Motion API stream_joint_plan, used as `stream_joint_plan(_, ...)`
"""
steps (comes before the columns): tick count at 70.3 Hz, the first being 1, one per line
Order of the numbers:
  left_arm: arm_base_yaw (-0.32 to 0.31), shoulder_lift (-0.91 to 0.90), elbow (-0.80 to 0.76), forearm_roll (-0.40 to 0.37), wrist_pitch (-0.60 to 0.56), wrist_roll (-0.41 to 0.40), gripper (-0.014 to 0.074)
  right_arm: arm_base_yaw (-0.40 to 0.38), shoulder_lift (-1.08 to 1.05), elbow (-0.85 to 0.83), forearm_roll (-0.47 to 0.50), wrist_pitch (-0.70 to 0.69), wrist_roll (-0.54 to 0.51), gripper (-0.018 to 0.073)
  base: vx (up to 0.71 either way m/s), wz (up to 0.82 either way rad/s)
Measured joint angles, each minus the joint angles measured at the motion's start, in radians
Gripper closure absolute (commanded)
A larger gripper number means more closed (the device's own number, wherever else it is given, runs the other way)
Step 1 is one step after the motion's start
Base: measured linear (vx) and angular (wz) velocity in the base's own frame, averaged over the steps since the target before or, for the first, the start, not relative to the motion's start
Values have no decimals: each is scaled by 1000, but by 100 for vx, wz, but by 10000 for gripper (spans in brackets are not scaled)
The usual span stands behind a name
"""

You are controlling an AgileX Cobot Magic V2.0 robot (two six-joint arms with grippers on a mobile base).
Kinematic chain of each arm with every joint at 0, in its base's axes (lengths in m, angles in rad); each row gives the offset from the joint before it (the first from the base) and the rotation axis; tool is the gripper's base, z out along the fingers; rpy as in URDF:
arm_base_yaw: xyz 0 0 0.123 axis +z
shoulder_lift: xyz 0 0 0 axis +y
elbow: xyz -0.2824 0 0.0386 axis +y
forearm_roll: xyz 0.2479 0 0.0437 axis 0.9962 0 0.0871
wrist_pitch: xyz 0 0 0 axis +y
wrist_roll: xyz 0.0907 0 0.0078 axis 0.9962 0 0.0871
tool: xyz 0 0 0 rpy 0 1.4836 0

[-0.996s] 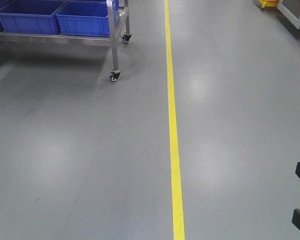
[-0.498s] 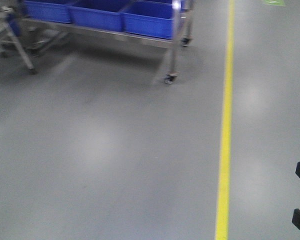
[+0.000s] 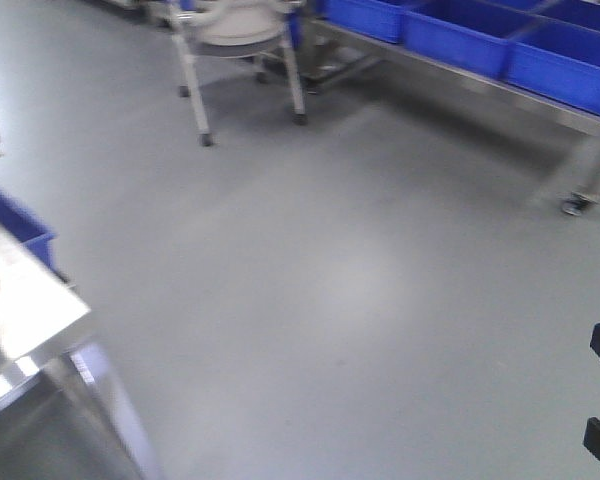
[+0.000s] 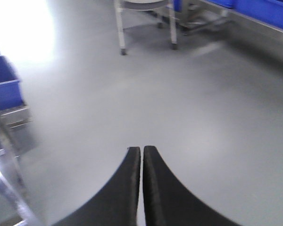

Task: Move and align brake pads A on conveyor
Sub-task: 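Turn and stop the base at the steel table with two brake pads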

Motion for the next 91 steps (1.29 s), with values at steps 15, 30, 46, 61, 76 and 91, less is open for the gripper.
stream_joint_plan(15,0,0,0,0,0,0,602,0,0,0,0,0,0,566,9,88)
stream_joint_plan(30,0,0,0,0,0,0,602,0,0,0,0,0,0,566,12,84)
stream_joint_plan(46,0,0,0,0,0,0,602,0,0,0,0,0,0,566,15,77)
stream_joint_plan(61,0,0,0,0,1,0,602,0,0,0,0,0,0,566,15,67)
stream_joint_plan(76,0,0,0,0,3,0,602,0,0,0,0,0,0,566,12,42)
stream_joint_plan(91,0,0,0,0,4,0,602,0,0,0,0,0,0,566,11,12)
